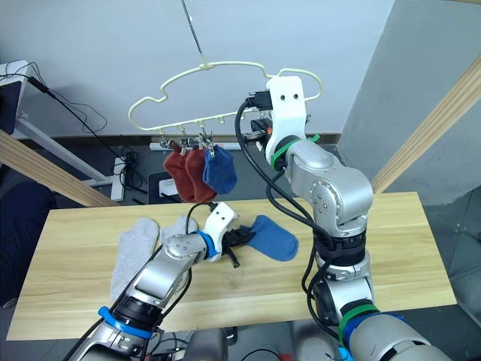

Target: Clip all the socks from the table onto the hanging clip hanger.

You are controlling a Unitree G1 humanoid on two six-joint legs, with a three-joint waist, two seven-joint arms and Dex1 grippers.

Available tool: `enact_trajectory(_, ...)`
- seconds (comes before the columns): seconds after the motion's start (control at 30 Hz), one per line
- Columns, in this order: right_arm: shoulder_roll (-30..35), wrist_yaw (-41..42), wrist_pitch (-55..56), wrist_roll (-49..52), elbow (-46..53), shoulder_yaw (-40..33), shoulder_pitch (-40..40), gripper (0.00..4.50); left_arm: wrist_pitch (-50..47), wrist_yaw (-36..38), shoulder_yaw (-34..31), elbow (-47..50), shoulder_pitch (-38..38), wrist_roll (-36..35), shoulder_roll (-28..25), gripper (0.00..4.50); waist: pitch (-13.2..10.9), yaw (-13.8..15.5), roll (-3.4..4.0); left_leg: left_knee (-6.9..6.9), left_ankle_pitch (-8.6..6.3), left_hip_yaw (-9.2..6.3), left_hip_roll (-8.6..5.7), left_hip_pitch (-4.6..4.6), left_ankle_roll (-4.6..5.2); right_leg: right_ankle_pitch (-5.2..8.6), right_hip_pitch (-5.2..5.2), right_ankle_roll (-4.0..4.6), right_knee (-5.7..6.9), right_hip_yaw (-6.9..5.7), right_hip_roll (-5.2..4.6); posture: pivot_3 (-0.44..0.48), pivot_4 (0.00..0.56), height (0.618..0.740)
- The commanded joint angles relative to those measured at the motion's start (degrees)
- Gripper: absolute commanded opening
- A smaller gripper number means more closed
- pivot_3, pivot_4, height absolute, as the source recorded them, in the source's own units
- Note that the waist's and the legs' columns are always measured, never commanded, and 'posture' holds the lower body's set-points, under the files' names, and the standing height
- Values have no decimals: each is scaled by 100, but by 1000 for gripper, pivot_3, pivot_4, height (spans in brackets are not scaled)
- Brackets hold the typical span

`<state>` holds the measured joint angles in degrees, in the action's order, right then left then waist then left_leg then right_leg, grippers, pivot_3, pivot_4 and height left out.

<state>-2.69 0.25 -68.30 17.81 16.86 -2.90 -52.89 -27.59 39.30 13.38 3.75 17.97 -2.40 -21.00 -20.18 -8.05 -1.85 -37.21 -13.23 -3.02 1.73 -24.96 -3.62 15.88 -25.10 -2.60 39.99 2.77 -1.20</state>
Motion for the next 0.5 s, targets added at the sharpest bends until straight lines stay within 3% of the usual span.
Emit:
enact_trajectory(0.03, -30, 114, -70, 197, 366, -71, -109, 170, -32, 85, -417, 673, -80, -516, 42, 45, 0, 3, 0, 0, 0, 0, 0, 0, 0, 0, 0, 0, -1, 1, 0, -213, 365, 740)
enact_trajectory(0.5, -123, 92, -597, 490, 451, -457, -289, 170, 108, -132, -985, 1473, 201, -1282, 104, 45, -1, 4, 0, 2, 0, 1, -4, 0, 0, 0, 0, 0, -4, 0, 0, -215, 366, 740)
